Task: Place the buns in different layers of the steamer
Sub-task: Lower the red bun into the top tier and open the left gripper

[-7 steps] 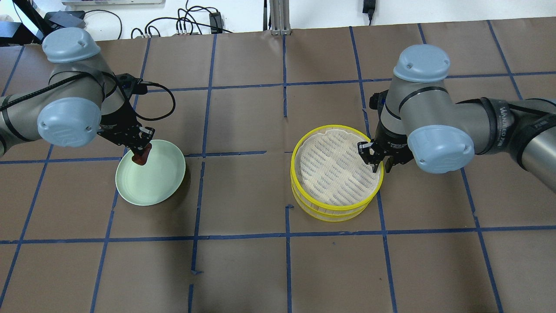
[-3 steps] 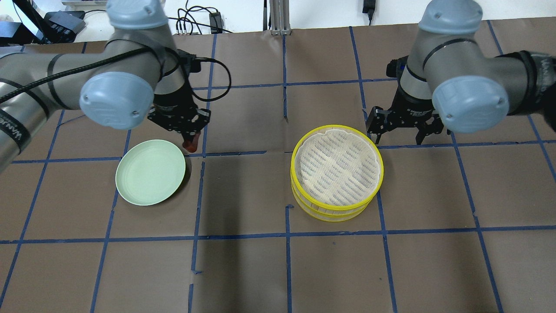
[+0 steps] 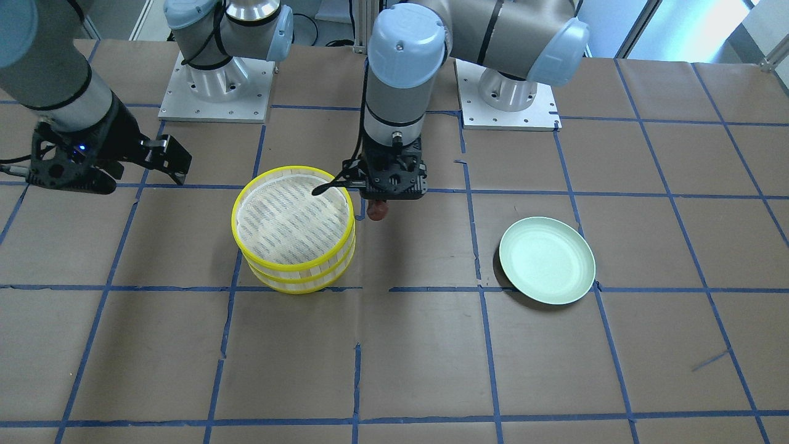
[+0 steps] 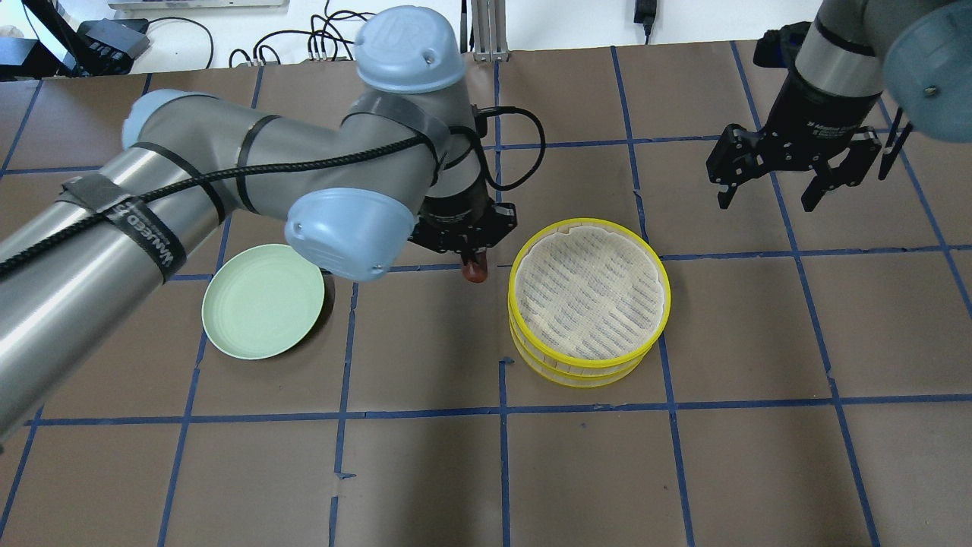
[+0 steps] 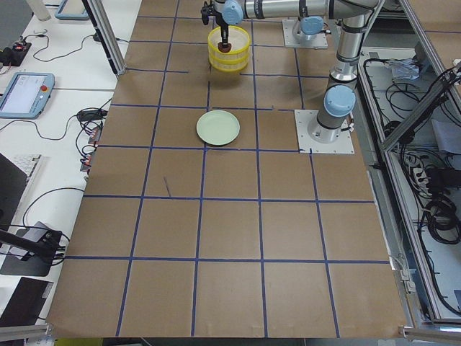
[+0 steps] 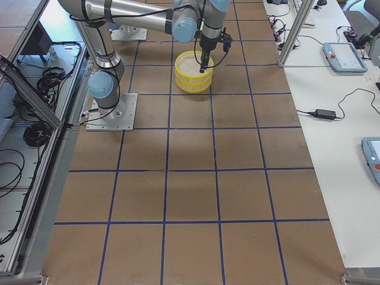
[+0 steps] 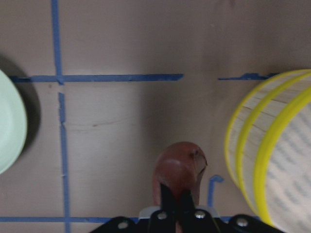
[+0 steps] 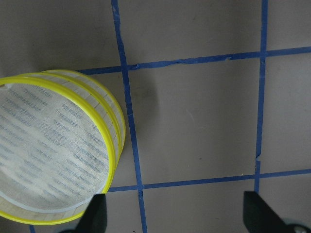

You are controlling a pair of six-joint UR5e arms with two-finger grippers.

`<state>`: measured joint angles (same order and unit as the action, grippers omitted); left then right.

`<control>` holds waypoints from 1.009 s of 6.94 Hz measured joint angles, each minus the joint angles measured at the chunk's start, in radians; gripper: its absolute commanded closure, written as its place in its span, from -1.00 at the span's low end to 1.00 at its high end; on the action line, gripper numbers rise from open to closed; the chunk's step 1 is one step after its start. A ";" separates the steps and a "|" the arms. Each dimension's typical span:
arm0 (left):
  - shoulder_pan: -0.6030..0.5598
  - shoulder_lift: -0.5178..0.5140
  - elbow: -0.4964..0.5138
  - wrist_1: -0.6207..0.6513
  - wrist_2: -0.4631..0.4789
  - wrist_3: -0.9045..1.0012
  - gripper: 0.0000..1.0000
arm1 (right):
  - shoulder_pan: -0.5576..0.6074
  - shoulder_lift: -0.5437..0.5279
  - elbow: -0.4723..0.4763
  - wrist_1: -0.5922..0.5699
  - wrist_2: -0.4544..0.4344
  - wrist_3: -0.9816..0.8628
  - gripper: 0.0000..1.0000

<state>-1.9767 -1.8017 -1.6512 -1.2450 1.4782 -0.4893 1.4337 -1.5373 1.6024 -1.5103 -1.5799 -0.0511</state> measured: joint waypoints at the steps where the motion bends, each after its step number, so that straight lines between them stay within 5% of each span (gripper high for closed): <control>1: -0.039 -0.041 0.000 0.075 -0.038 -0.080 0.53 | -0.004 -0.021 -0.032 0.016 0.004 -0.007 -1.00; 2: -0.068 -0.084 0.000 0.158 -0.063 -0.144 -0.41 | -0.004 -0.033 -0.059 0.018 0.010 -0.009 -1.00; 3: -0.087 -0.111 -0.003 0.199 -0.072 -0.170 -0.66 | -0.003 -0.041 -0.073 0.018 0.012 -0.007 -1.00; 4: -0.094 -0.121 -0.004 0.189 -0.073 -0.172 -0.81 | -0.002 -0.045 -0.079 0.013 0.012 -0.003 -1.00; 7: -0.086 -0.094 0.053 0.021 -0.049 -0.151 -0.80 | 0.002 -0.051 -0.081 -0.003 0.012 0.005 -1.00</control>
<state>-2.0624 -1.8957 -1.5983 -1.2243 1.4296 -0.6400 1.4356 -1.5883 1.5211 -1.5131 -1.5677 -0.0463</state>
